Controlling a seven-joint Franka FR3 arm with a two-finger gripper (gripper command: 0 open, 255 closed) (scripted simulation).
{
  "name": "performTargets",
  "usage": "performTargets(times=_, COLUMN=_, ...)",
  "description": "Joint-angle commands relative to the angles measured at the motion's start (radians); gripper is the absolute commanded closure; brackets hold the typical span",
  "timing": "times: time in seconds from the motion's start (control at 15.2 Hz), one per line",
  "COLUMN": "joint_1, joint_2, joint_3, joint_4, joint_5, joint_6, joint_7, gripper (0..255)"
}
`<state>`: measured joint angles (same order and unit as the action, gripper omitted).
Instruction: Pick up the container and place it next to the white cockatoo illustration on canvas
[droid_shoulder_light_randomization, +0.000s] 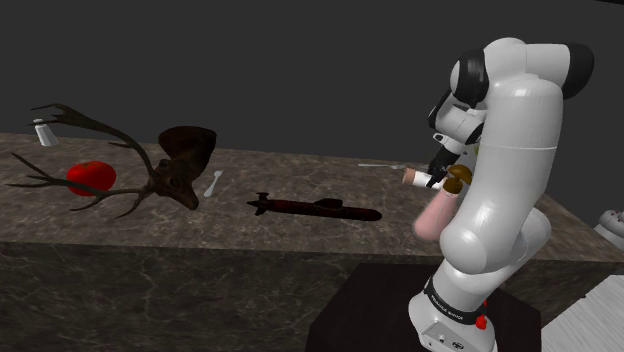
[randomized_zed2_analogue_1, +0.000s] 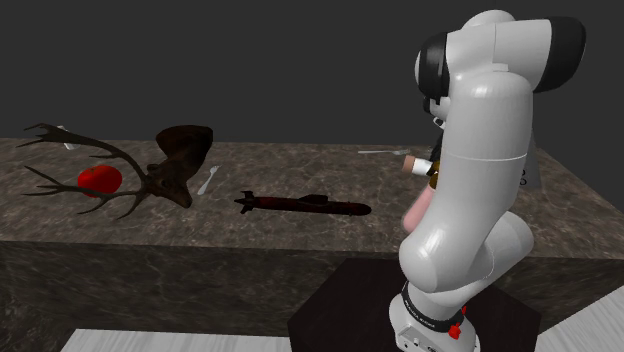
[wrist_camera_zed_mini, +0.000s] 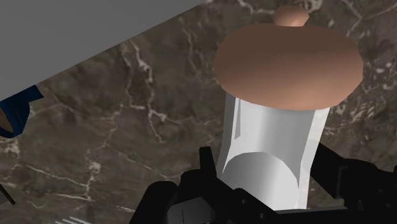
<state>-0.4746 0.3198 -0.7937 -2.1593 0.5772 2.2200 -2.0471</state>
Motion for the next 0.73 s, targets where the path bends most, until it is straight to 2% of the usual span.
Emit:
performTargets(times=0.0, joint_1=0.0, joint_2=0.0, joint_3=0.0, joint_4=0.0, joint_5=0.0, joint_6=0.0, joint_7=0.0, gripper=255)
performTargets(times=0.13, joint_1=0.0, joint_2=0.0, joint_3=0.0, joint_4=0.0, joint_5=0.0, joint_6=0.0, joint_7=0.0, gripper=255)
performTargets(times=0.2, joint_1=0.0, joint_2=0.0, joint_3=0.0, joint_4=0.0, joint_5=0.0, joint_6=0.0, joint_7=0.0, gripper=0)
performTargets(times=0.53, joint_1=0.0, joint_2=0.0, joint_3=0.0, joint_4=0.0, joint_5=0.0, joint_6=0.0, joint_7=0.0, gripper=0)
performTargets(times=0.66, joint_1=0.014, joint_2=-0.048, joint_3=-0.032, joint_4=0.017, joint_5=-0.058, joint_6=-0.044, joint_7=0.036, gripper=0)
